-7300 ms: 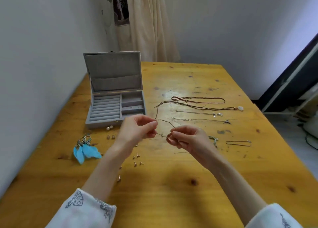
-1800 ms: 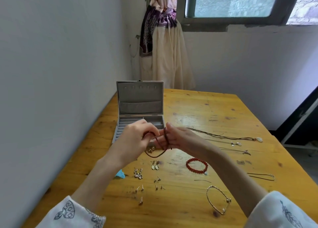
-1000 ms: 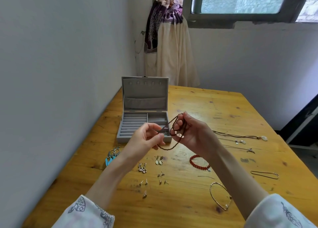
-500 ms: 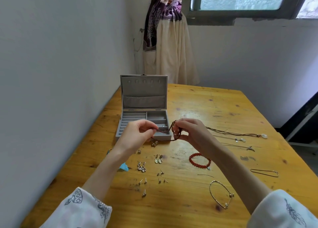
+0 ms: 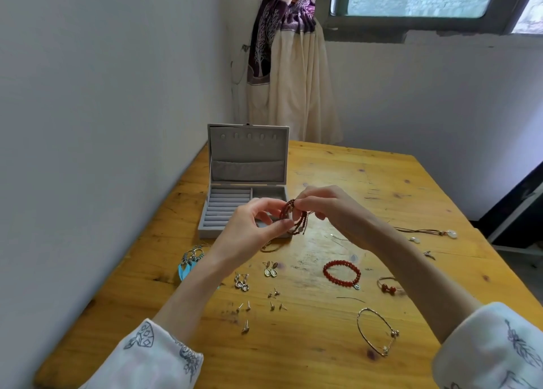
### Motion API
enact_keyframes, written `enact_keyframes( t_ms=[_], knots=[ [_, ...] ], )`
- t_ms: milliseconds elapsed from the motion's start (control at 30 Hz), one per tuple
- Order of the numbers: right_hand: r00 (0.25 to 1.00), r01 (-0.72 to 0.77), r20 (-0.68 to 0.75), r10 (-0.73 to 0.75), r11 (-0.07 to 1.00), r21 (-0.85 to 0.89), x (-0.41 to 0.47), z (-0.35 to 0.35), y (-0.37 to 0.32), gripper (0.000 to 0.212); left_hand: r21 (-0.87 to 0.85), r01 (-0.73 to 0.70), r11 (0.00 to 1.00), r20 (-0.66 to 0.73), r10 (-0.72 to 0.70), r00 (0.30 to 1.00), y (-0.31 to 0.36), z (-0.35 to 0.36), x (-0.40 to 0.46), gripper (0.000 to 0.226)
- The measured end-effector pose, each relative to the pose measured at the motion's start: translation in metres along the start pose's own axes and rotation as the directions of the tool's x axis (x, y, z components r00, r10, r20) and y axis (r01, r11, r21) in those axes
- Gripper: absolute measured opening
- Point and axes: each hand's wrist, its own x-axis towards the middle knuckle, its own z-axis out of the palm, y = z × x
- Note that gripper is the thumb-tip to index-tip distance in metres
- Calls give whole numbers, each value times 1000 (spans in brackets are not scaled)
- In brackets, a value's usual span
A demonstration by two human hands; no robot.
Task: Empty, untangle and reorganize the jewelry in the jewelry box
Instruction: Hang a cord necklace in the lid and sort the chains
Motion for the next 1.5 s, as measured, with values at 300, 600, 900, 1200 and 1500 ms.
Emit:
enact_keyframes(
  t_ms=[300, 600, 900, 1200, 1500],
  knots=[
    [998, -39, 53, 37, 998, 40, 3, -2, 11, 19, -196, 66, 978, 51, -57, 997, -4, -8, 2, 6],
    [997, -64, -27, 72, 972, 227, 48, -20, 13, 13, -457, 122, 881, -26, -150, 988, -4, -34, 57, 8],
    [990, 15, -127, 64, 843, 538, 131, -24, 48, 24, -911, 104, 398, -20, -296, 955, -39, -34, 132, 19],
    [987, 73, -150, -66, 996, 45, 197, -48, 60, 7, -300, 139, 944, -130, -185, 974, -74, -33, 196, 28],
    [989, 83, -112, -99, 987, -138, 217, -63, 56, 9, -120, 34, 992, -71, -42, 997, -75, -28, 214, 25]
  ],
)
